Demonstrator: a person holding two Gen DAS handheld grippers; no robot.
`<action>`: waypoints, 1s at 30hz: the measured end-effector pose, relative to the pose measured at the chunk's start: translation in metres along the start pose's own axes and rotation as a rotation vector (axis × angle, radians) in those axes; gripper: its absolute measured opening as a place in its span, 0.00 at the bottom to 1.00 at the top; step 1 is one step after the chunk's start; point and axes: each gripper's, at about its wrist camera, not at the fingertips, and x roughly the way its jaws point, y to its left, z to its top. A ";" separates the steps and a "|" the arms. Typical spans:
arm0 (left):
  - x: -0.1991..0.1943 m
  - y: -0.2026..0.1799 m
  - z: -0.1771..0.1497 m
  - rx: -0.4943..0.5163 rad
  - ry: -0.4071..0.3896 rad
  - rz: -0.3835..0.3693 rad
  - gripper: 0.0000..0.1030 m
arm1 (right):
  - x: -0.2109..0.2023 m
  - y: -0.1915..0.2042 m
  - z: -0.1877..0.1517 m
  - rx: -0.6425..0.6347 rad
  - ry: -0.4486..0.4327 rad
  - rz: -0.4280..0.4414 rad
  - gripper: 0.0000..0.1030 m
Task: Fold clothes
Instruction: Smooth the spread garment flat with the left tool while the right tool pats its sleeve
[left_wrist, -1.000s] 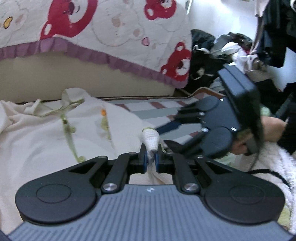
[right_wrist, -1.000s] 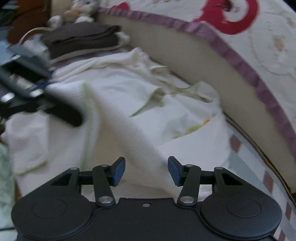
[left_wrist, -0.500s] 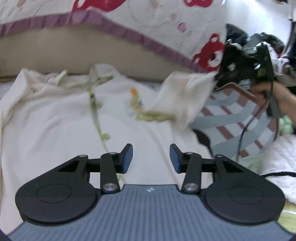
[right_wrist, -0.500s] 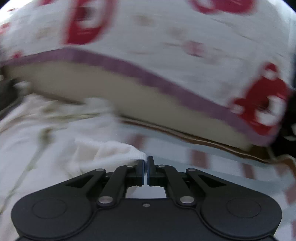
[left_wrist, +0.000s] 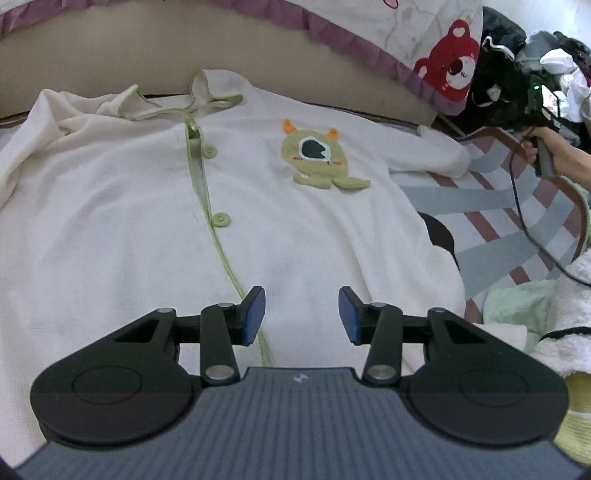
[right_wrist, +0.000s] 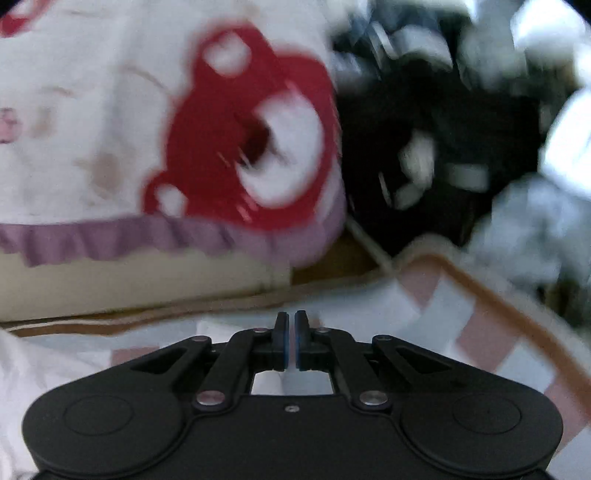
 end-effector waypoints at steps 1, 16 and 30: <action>0.000 -0.001 0.000 0.002 0.004 -0.003 0.42 | 0.007 -0.003 -0.004 0.036 0.044 -0.028 0.05; 0.010 -0.010 -0.009 -0.025 0.114 0.139 0.69 | -0.080 0.145 -0.108 0.305 0.487 0.626 0.45; -0.019 -0.027 -0.015 0.154 0.042 0.346 0.00 | -0.115 0.139 -0.153 0.416 0.555 0.611 0.58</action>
